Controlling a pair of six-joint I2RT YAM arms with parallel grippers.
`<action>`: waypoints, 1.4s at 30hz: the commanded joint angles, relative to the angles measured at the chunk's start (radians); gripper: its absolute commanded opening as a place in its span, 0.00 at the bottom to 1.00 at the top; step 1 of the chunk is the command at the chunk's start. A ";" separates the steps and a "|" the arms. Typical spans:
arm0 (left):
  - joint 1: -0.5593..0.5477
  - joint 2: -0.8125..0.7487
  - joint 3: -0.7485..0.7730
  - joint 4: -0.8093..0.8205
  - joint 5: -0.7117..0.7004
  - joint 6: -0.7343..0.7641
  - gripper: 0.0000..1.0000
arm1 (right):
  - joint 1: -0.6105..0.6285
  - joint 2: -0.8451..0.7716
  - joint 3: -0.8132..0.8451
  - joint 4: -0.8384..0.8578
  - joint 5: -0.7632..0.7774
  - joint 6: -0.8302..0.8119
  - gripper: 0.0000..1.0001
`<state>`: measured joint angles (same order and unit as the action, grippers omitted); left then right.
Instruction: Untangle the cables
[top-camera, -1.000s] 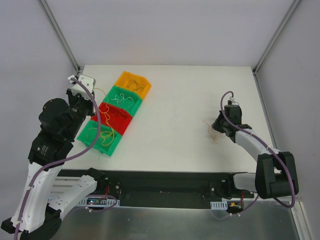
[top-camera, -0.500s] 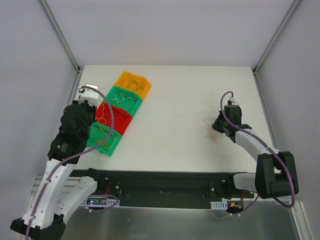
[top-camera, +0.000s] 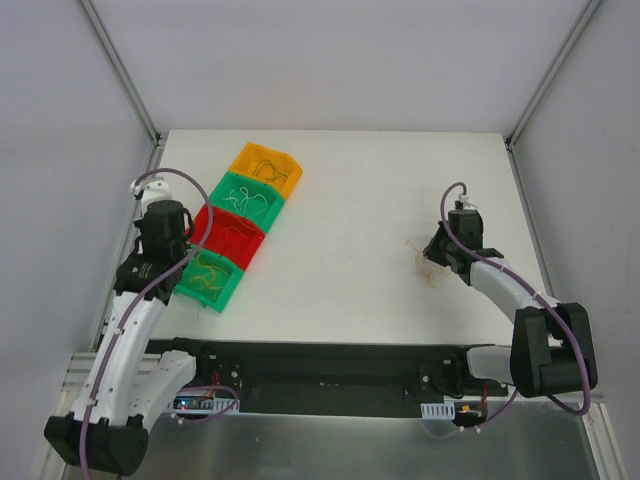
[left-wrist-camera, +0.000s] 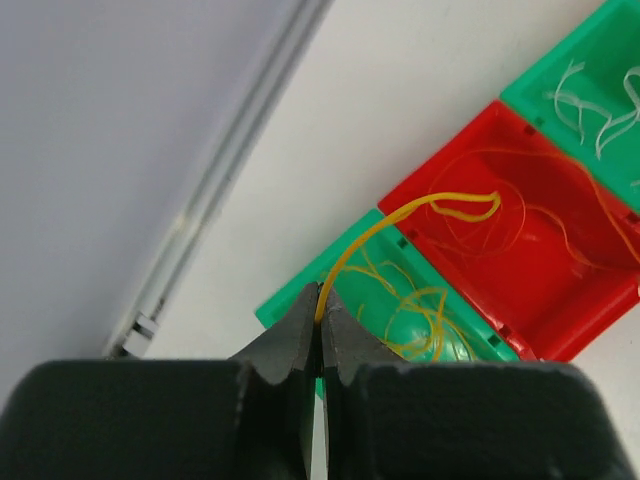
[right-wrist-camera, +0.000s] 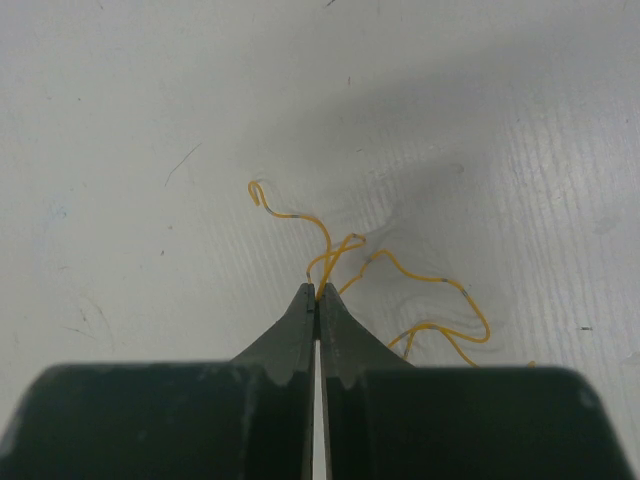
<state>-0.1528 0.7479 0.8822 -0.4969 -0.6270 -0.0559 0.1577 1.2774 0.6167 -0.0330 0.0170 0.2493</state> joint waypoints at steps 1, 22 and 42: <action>0.035 0.123 -0.031 -0.152 0.124 -0.356 0.00 | 0.008 -0.016 0.006 0.028 -0.006 -0.007 0.00; 0.291 0.148 -0.181 -0.092 0.400 -0.653 0.63 | 0.097 -0.064 0.023 0.024 0.007 -0.044 0.00; 0.175 -0.069 -0.162 0.474 1.344 -0.507 0.84 | 0.232 -0.136 0.210 -0.102 -0.520 -0.050 0.00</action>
<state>0.1207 0.6250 0.7979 -0.4362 0.2611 -0.5903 0.3851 1.2007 0.7689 -0.0956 -0.2863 0.1673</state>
